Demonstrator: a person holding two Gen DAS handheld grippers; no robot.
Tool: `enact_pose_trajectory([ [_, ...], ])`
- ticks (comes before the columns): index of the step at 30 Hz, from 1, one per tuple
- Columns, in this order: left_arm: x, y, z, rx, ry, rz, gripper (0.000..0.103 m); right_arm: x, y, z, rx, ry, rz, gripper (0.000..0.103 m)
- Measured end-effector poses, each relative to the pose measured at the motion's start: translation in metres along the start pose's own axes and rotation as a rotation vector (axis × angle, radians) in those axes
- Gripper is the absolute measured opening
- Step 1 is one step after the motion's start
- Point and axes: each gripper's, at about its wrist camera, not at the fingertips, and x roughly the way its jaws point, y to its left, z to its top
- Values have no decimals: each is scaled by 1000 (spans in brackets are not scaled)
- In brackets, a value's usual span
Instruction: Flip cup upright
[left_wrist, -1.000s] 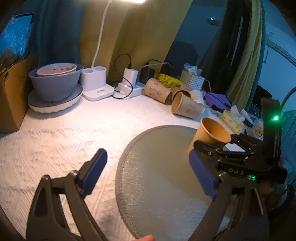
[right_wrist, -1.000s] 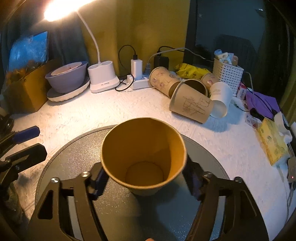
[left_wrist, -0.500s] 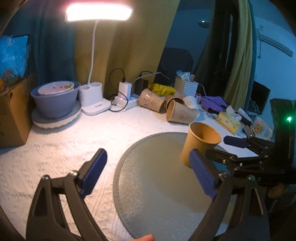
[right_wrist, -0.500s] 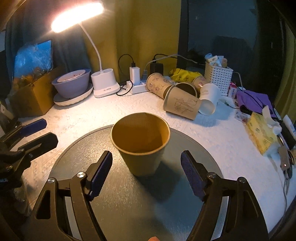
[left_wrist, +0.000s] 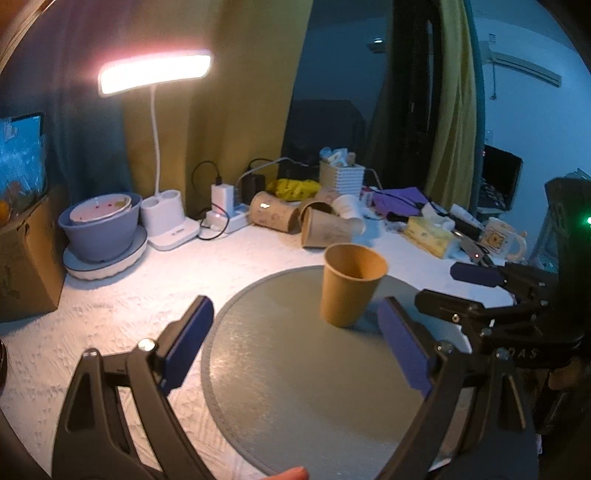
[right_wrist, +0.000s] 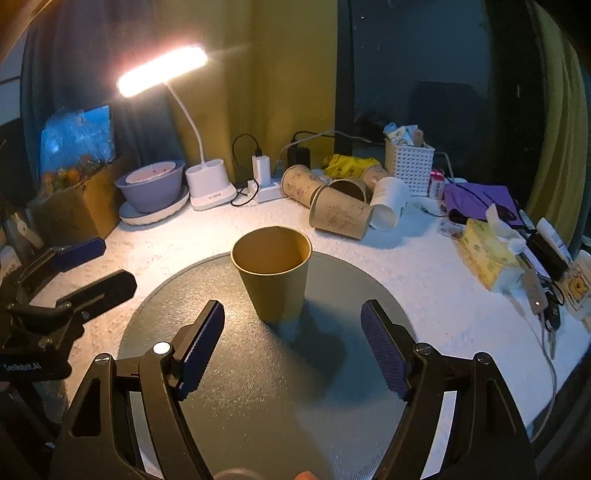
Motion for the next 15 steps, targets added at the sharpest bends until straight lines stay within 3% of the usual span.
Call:
enact_pose_trajectory([
  [15, -45, -29, 21, 59, -82, -36, 92, -68, 1, 3, 14, -127, -48, 79],
])
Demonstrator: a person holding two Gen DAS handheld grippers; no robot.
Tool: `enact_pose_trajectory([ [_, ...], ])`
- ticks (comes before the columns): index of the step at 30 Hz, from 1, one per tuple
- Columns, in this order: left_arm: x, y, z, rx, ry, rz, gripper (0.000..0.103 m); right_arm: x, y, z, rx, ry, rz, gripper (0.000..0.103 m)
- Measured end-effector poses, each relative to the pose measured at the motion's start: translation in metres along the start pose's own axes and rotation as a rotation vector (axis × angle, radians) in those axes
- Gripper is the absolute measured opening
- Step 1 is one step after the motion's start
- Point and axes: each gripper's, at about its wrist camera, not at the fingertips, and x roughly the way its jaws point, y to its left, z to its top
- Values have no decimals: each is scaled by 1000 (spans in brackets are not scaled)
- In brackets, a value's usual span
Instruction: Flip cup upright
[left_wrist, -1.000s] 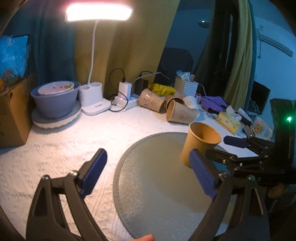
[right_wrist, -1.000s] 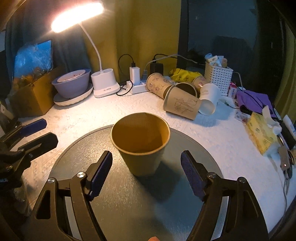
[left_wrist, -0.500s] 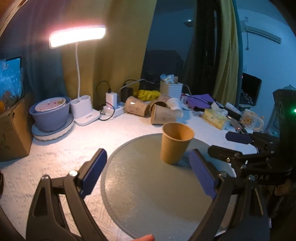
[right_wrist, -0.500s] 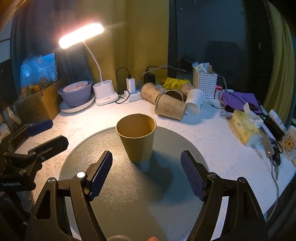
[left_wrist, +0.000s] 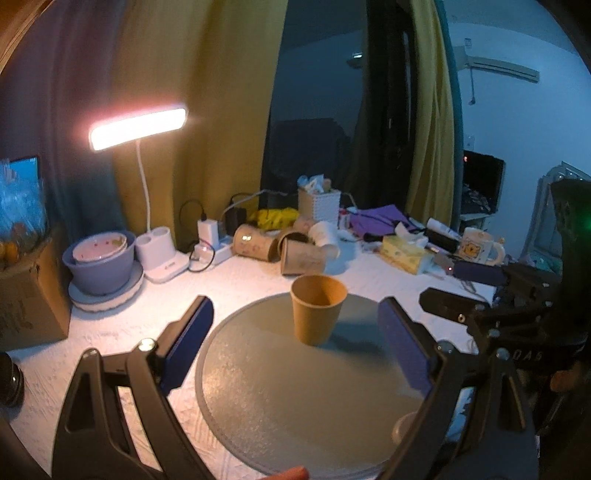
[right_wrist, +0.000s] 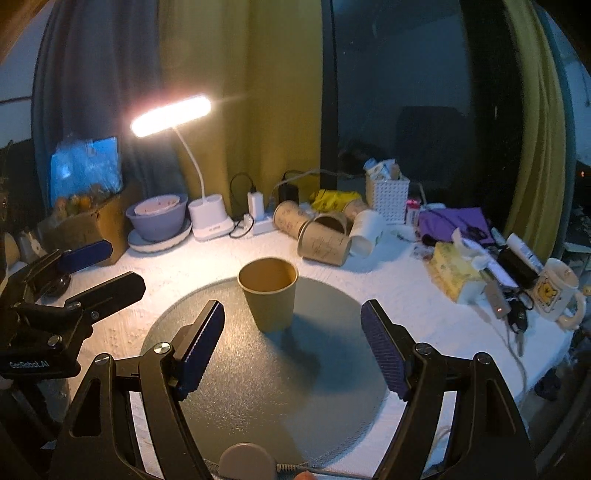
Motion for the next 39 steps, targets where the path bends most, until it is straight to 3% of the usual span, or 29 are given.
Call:
enact_pose_trajectory([
  [10, -35, -11, 24, 30, -101, 0, 94, -39, -2, 13, 38, -96, -17, 79],
  [20, -65, -12, 30, 34, -215, 53, 98, -61, -13, 6, 73, -156, -49, 79],
  [39, -61, -16, 23, 5, -184, 21, 98, -62, -15, 3, 67, -157, -49, 79],
])
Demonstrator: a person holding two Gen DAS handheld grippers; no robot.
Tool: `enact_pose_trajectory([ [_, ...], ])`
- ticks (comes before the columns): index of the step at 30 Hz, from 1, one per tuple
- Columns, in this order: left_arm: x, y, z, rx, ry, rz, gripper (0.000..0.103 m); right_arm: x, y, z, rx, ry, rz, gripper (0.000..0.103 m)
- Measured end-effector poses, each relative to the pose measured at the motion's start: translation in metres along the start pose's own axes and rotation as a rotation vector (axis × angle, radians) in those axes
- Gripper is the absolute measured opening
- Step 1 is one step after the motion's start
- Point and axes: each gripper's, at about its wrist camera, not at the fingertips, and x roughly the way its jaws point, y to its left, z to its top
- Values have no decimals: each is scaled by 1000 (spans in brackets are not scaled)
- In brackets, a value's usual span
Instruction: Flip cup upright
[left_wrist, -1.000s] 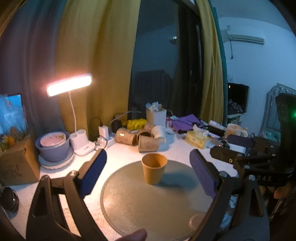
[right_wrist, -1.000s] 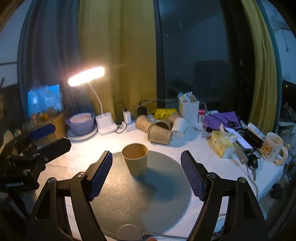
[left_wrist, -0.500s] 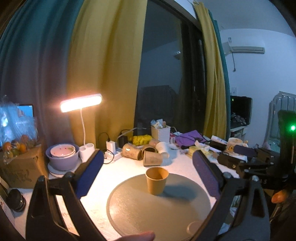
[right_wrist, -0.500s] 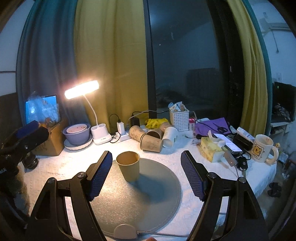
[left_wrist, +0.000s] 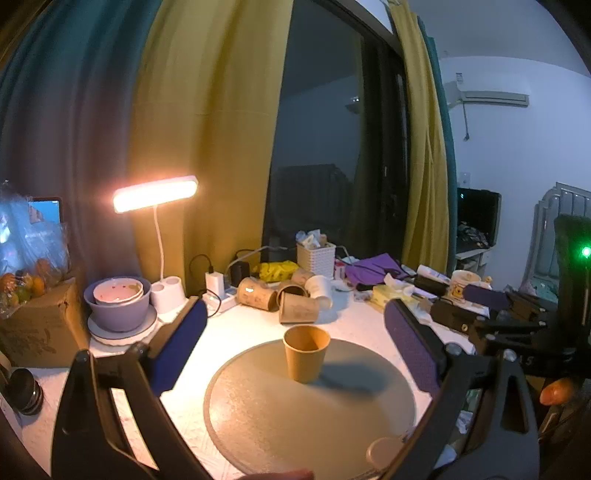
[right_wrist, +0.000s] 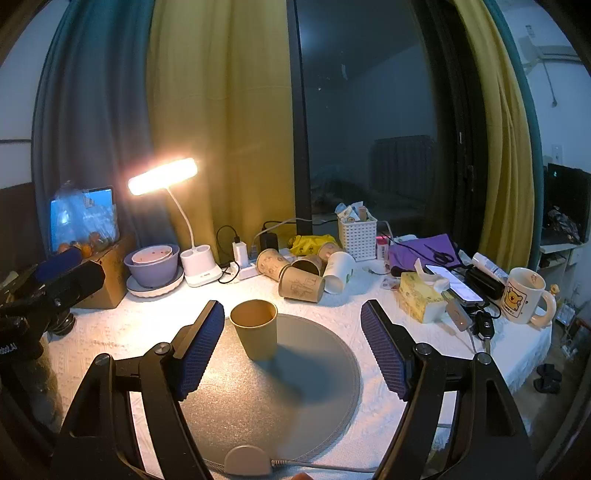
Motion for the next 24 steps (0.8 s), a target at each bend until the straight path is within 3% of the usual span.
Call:
enact_pose_trajectory([
  [24, 1, -2, -2, 1, 9, -5, 98, -1, -3, -8, -5, 10, 6, 79],
])
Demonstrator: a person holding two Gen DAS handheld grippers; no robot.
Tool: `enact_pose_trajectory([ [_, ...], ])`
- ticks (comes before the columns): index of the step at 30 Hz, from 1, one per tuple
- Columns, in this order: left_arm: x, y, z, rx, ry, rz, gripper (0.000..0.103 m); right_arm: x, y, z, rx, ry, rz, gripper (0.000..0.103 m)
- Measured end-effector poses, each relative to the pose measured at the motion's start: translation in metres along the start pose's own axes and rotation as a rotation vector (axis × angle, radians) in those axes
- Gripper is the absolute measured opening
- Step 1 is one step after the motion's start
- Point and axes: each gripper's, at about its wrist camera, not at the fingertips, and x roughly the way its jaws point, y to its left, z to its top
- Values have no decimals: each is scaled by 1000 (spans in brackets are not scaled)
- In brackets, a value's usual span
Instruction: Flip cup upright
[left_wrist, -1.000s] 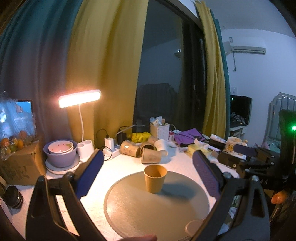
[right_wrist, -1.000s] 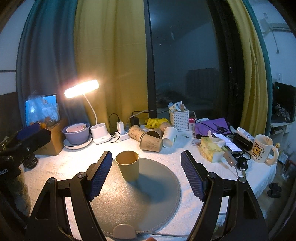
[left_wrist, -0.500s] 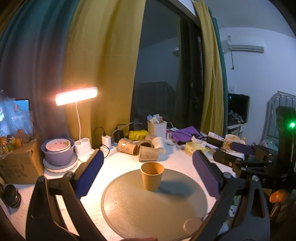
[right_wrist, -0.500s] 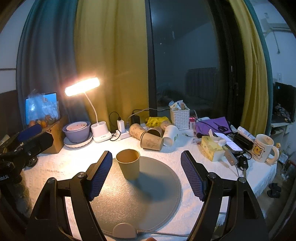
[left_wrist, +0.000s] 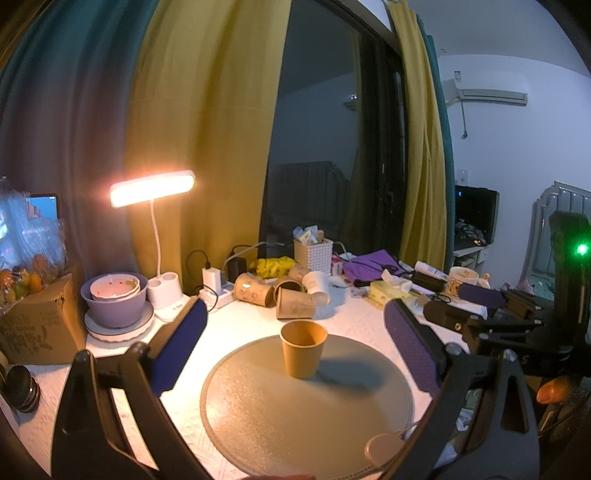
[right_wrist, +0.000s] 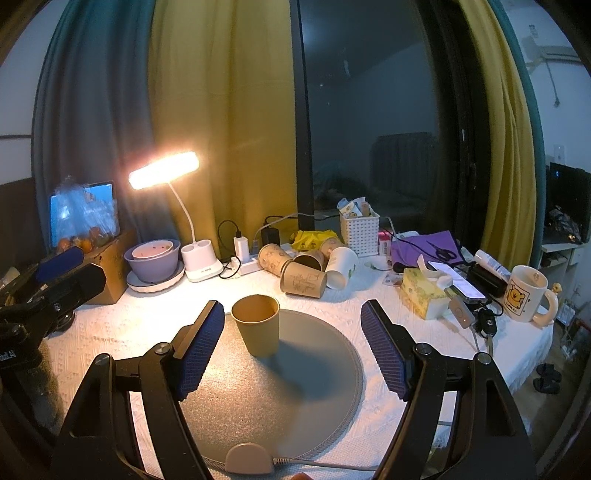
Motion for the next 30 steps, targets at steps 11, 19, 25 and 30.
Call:
enact_pose_trajectory([
  [11, 0, -1, -1, -1, 0, -5, 98, 2, 0, 2, -1, 3, 1, 79],
  [19, -1, -3, -4, 0, -7, -1, 98, 1, 0, 1, -2, 3, 3, 79],
  [25, -2, -3, -5, -1, -10, -3, 98, 2, 0, 2, -2, 3, 2, 79],
  [30, -1, -3, -5, -2, -10, -2, 98, 2, 1, 2, -1, 3, 2, 79],
])
